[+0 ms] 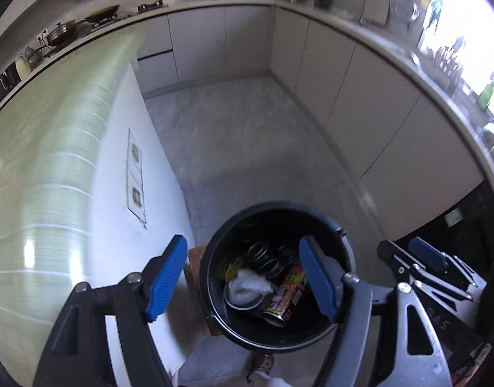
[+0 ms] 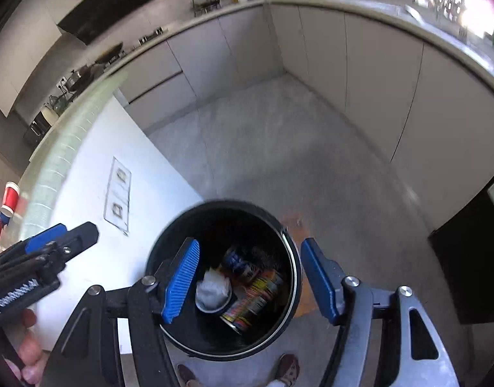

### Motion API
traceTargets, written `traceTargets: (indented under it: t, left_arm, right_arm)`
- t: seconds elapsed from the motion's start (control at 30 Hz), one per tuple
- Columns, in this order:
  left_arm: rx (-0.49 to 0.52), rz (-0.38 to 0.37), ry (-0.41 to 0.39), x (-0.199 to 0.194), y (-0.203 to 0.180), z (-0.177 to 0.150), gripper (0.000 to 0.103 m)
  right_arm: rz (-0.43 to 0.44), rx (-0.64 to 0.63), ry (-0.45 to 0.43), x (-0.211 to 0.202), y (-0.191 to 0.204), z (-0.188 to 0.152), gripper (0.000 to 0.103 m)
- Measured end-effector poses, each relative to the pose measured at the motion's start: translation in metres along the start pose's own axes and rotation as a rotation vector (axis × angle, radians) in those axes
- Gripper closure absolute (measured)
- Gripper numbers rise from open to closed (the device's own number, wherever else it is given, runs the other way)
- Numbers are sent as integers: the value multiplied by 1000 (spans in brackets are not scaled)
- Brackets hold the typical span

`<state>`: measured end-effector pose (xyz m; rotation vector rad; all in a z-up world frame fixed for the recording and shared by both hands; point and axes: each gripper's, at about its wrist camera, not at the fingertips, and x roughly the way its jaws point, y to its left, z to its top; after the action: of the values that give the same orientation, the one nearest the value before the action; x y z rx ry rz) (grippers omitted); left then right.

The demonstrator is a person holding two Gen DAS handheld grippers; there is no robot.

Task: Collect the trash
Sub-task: 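Move both open tools back over the red cup and blue cloth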

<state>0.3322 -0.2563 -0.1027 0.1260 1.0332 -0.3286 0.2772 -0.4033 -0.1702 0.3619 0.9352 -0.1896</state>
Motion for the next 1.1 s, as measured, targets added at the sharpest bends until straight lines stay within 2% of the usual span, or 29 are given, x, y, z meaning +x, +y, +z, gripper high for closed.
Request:
traceTargets:
  t: [0.07, 0.2, 0.4, 0.47, 0.7, 0.87, 1.1]
  left_arm:
    - [-5, -14, -35, -23, 7, 1, 30]
    - [-23, -26, -80, -67, 45, -4, 30]
    - [-76, 5, -121, -116, 141, -21, 29]
    - [-99, 27, -137, -129, 181, -29, 29]
    - [-151, 88, -163, -155, 295, -57, 28]
    - [-193, 143, -163, -163, 356, -65, 28]
    - [-276, 186, -179, -157, 408, -57, 27]
  right_arm:
    - [16, -5, -31, -20, 16, 5, 35]
    - [45, -30, -70, -52, 66, 5, 35]
    - [100, -72, -96, -82, 160, -8, 32]
    - [116, -99, -100, -87, 205, -17, 32]
    - [164, -150, -112, -86, 333, -50, 30]
    - [208, -199, -84, -75, 416, -61, 30]
    - [269, -291, -55, -52, 495, -49, 29]
